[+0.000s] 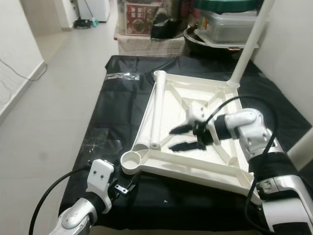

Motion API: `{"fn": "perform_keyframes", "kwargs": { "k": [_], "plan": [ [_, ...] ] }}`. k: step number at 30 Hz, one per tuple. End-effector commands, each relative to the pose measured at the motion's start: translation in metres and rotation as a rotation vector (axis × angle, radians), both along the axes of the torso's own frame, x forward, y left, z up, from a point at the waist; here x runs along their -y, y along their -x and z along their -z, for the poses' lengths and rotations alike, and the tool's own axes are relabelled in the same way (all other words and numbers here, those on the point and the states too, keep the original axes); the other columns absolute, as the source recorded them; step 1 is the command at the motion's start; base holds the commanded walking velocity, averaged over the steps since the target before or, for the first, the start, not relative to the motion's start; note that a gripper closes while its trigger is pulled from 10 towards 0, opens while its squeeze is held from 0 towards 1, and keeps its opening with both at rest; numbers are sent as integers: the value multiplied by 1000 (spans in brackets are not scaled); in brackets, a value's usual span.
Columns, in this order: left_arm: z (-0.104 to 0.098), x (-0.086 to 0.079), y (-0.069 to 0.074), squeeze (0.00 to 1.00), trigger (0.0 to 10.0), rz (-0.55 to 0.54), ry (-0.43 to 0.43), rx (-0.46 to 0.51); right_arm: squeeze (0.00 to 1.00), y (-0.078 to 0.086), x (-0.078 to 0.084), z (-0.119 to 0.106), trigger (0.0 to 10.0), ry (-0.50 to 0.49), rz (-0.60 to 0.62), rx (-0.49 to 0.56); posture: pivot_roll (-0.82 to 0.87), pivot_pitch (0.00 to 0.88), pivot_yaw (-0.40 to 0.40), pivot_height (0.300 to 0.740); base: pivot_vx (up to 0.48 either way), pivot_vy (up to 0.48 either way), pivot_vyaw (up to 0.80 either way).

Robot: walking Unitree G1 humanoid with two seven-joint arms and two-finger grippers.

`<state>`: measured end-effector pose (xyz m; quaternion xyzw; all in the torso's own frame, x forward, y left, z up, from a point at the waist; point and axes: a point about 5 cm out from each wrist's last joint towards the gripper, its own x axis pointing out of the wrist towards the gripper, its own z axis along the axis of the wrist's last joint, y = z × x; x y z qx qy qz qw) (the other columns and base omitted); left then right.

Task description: Building children table

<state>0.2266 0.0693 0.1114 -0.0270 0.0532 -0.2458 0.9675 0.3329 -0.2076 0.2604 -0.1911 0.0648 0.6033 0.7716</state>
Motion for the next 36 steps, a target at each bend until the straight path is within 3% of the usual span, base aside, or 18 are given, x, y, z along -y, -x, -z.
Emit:
{"fn": "perform_keyframes", "kwargs": {
  "k": [1,3,4,6,9,14,18,20,22,28,36],
  "plan": [
    [3,0,1,0,10000,8,-10,-5,0,-6,-1,-3,10000,-62,81,4,14,46,-45,740,0,0,0],
    [3,0,1,0,10000,9,-12,-3,0,-23,-8,-2,10000,-94,252,18,14,48,-42,740,0,0,0],
    [3,0,1,0,10000,9,-12,-3,0,-23,-8,-2,10000,-94,252,18,14,48,-42,740,0,0,0],
    [2,-1,0,0,10000,9,-17,1,0,-43,-14,8,10000,-122,505,12,18,49,-43,740,0,0,0],
    [1,-3,0,0,10000,-9,-25,17,0,-57,-23,24,10000,-225,788,-14,22,51,-46,740,0,0,0],
    [0,-4,0,0,10000,-18,-24,23,0,-58,-35,33,10000,-234,856,-11,25,54,-46,740,0,0,0],
    [-2,-5,0,0,10000,-26,-26,32,0,-62,-54,41,10000,-300,963,-76,29,59,-47,740,0,0,0],
    [-3,-5,0,0,10000,-33,-25,40,0,-63,-69,41,10000,-335,987,-25,40,60,-55,740,0,0,0],
    [-4,-6,0,0,10000,-45,-20,42,0,-62,-74,41,10000,-384,1001,14,44,62,-59,740,0,0,0],
    [-4,-7,0,0,10000,-60,-18,43,0,-49,-80,45,10000,-518,1053,117,39,64,-57,740,0,0,0],
    [-3,-7,0,0,10000,-51,-19,41,0,-36,-78,64,10000,-495,1165,107,36,64,-48,740,0,116,0]
  ]
}}
